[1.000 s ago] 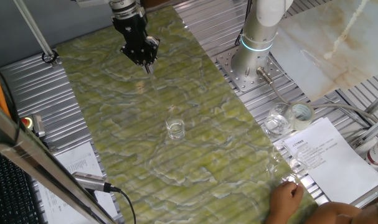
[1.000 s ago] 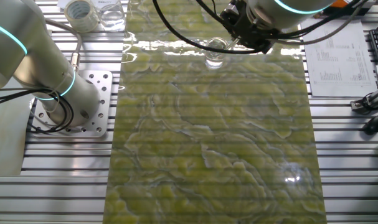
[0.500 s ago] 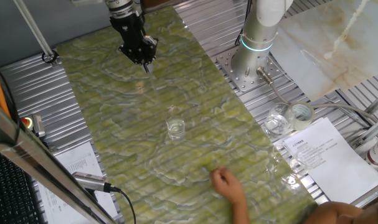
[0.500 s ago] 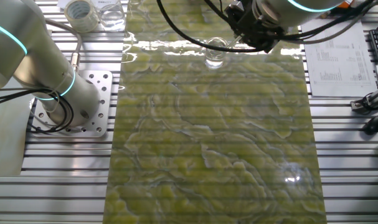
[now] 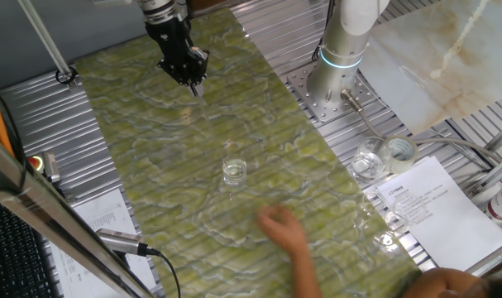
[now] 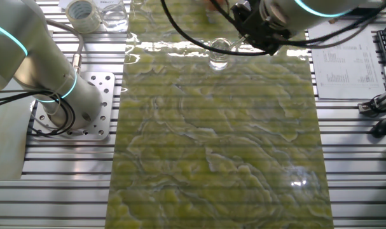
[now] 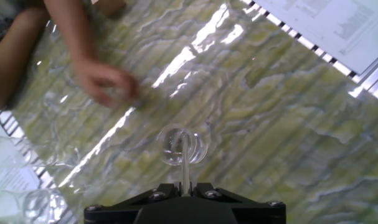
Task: Stir the beaker with a glass rod
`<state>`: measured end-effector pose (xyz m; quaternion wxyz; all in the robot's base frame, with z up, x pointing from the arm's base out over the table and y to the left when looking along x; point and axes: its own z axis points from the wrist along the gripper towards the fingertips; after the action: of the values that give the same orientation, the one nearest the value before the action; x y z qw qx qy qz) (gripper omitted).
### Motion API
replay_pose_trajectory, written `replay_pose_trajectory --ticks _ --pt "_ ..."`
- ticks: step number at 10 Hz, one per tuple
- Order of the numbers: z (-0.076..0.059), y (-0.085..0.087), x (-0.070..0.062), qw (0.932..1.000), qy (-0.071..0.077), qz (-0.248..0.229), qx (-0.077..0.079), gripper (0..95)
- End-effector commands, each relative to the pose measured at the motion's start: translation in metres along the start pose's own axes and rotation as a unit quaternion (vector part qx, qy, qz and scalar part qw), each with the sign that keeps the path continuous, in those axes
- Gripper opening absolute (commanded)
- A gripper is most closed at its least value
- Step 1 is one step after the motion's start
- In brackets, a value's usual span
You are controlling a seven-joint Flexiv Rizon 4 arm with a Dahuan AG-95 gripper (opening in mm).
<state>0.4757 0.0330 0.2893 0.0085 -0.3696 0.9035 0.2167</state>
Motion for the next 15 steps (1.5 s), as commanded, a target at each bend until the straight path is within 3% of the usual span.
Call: replay_pose_trajectory --ticks 1,6,9,11,12,15 --pt "0.0 0.001 0.001 0.9999 0.007 0.005 -0.006 0.0" --pt "-0.002 0.001 0.001 0.9988 0.035 0.028 -0.019 0.0" --pt "-0.003 0.001 0.001 0.9987 0.033 0.029 -0.024 0.0" --pt "-0.004 0.002 0.0 0.9983 0.04 0.032 -0.028 0.0" --pt "-0.005 0.002 -0.004 0.9977 0.049 0.035 -0.031 0.0" --pt "-0.008 0.004 -0.013 0.9978 0.045 0.035 -0.034 0.0"
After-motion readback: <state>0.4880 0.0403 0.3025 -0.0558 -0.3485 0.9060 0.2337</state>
